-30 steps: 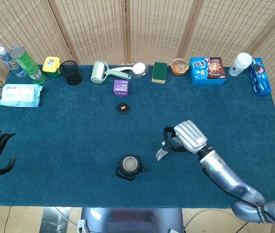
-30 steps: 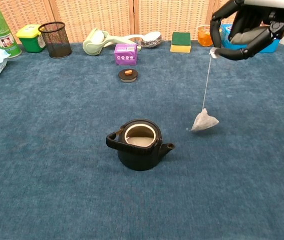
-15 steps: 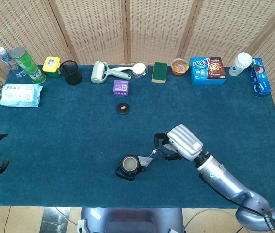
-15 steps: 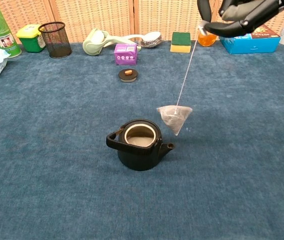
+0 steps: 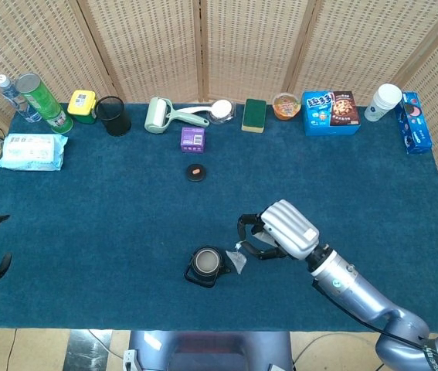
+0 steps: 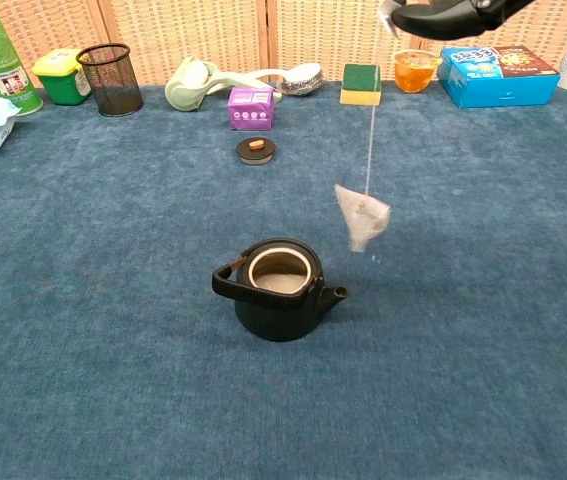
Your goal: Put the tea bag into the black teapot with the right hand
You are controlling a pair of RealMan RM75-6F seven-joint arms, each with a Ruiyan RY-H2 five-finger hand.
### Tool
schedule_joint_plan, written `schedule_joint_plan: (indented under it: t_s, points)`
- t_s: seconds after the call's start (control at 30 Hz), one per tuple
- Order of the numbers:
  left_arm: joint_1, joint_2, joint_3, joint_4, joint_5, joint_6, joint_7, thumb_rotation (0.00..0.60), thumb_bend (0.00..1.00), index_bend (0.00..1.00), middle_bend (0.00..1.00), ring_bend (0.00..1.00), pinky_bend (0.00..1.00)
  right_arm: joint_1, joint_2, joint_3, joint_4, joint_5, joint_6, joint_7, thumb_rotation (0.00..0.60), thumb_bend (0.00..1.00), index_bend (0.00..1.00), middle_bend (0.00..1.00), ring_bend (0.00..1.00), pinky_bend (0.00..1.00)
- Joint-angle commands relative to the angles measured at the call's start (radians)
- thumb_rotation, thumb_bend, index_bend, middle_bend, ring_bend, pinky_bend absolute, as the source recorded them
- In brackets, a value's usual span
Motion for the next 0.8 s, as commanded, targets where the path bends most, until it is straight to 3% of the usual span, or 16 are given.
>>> schedule_joint_plan:
  t_s: [0.03, 0.8]
  points:
    - [0.001, -0.002, 0.0, 0.005, 0.001, 0.0, -0.005, 0.6, 0.45, 0.16, 0.19, 0.08, 0.14, 0.004, -0.001, 0.001, -0.013, 0.01, -0.009, -0.014, 0.6, 0.53, 0.68, 1.0, 1.0, 1.0]
    - [0.02, -0.024, 0.009, 0.081, -0.002, -0.006, -0.075, 0.6, 0.45, 0.16, 0.19, 0.08, 0.14, 0.06, -0.097, 0.022, -0.053, 0.139, -0.069, -0.218, 0.6, 0.53, 0.68, 1.0, 1.0, 1.0]
